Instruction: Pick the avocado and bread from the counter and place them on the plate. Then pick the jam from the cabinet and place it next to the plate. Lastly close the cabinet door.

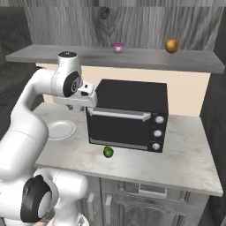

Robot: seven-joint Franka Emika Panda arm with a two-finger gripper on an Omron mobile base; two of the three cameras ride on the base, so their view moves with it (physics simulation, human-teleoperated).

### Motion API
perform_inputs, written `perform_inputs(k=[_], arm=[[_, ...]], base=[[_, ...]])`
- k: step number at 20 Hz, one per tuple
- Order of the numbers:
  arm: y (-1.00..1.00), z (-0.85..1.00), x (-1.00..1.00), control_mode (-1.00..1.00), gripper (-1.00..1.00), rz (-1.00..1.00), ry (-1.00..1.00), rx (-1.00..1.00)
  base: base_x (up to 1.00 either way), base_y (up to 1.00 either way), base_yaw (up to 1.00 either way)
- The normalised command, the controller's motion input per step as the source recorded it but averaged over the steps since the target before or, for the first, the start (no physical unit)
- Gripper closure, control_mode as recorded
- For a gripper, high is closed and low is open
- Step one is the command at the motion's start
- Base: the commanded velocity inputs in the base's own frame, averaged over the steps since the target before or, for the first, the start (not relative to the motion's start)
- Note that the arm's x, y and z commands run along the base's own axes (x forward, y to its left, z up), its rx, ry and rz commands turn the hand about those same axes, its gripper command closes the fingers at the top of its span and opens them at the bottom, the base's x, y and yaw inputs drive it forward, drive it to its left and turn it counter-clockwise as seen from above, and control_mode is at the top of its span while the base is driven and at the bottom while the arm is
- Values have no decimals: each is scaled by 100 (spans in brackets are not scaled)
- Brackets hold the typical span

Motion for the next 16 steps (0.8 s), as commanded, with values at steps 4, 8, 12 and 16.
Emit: perform_inputs(k=[4, 8, 12, 16], arm=[[3, -3, -4, -100, -100, 0, 0, -1], [12, -18, -5, -100, -100, 1, 2, 0], [-9, -20, -67, -100, -100, -1, 7, 0], [-17, -5, -52, -100, -100, -2, 7, 0]], base=[[0, 0, 0], [0, 0, 0], [0, 0, 0], [0, 0, 0]])
